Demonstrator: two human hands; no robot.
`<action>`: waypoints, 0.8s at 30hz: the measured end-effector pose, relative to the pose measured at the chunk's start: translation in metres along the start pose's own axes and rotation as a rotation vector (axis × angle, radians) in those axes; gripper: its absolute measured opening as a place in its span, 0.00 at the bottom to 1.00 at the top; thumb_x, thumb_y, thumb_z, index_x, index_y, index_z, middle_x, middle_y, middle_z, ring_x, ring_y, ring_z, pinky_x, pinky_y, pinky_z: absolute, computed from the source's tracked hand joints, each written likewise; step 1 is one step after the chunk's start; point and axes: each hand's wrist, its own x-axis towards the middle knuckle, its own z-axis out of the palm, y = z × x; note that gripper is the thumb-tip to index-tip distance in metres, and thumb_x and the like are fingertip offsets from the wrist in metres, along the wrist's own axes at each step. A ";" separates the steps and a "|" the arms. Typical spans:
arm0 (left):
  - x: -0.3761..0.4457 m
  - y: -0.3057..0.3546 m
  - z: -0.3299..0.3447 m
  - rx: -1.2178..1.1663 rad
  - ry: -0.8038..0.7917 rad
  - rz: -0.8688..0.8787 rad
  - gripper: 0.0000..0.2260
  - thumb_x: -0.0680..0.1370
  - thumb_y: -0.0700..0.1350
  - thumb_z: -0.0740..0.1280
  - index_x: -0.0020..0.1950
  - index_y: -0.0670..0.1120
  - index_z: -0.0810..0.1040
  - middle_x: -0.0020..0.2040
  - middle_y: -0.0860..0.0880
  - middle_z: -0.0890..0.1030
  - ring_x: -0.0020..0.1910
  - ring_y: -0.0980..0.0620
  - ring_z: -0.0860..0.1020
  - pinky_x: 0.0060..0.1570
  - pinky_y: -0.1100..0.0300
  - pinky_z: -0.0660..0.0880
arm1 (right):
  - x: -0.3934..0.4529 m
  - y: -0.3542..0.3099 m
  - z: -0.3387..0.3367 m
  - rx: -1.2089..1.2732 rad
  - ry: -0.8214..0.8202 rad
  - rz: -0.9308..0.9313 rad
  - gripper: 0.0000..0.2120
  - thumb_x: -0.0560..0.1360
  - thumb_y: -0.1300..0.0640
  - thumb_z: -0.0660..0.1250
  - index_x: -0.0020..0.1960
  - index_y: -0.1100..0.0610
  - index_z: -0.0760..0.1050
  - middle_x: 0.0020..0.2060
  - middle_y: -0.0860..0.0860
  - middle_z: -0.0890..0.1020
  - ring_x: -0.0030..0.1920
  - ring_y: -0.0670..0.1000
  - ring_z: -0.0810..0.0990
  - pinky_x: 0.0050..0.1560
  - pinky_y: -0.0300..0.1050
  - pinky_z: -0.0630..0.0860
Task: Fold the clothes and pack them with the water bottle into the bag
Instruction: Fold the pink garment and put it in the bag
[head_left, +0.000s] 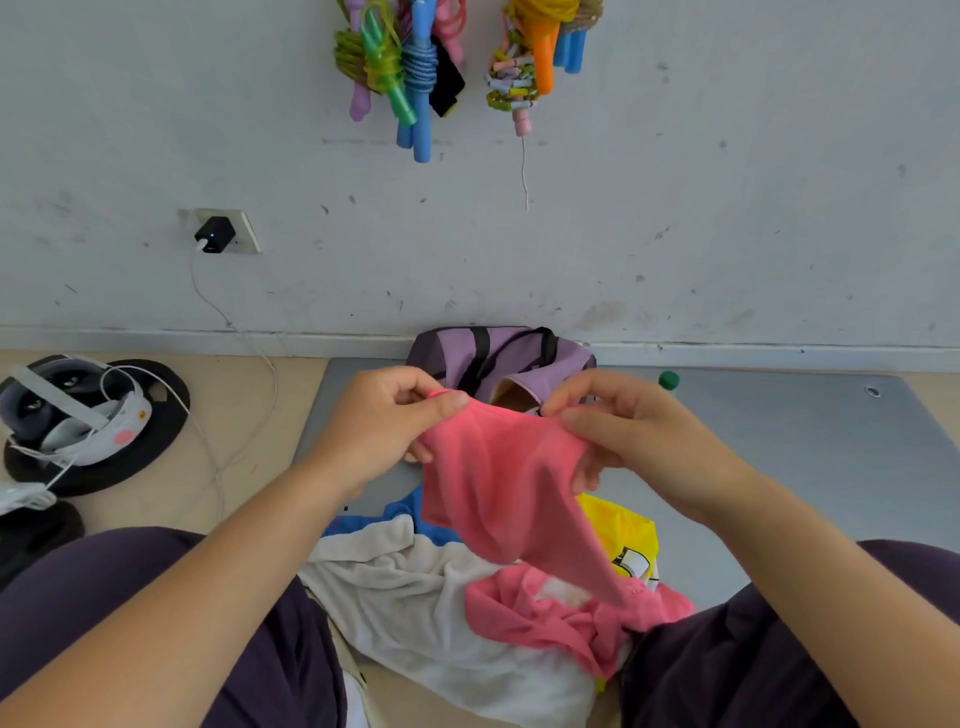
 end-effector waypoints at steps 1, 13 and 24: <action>-0.003 0.002 0.004 -0.061 -0.036 -0.031 0.07 0.73 0.46 0.75 0.42 0.43 0.82 0.33 0.48 0.83 0.29 0.50 0.80 0.34 0.57 0.80 | -0.001 -0.001 0.003 0.031 -0.097 0.016 0.06 0.78 0.67 0.64 0.53 0.61 0.77 0.37 0.58 0.84 0.34 0.57 0.83 0.39 0.49 0.78; -0.023 0.018 0.022 -0.287 -0.328 -0.101 0.16 0.70 0.51 0.72 0.53 0.45 0.86 0.51 0.42 0.86 0.53 0.42 0.84 0.60 0.45 0.78 | 0.001 0.006 0.023 -0.493 0.073 -0.288 0.02 0.74 0.58 0.73 0.44 0.51 0.84 0.30 0.46 0.80 0.29 0.46 0.73 0.34 0.45 0.73; -0.027 0.023 0.026 -0.370 -0.373 -0.086 0.17 0.70 0.52 0.72 0.53 0.42 0.84 0.51 0.41 0.85 0.51 0.45 0.84 0.51 0.56 0.81 | 0.004 0.009 0.023 -0.671 0.340 -0.533 0.06 0.71 0.57 0.75 0.41 0.59 0.81 0.37 0.44 0.71 0.36 0.42 0.70 0.37 0.33 0.67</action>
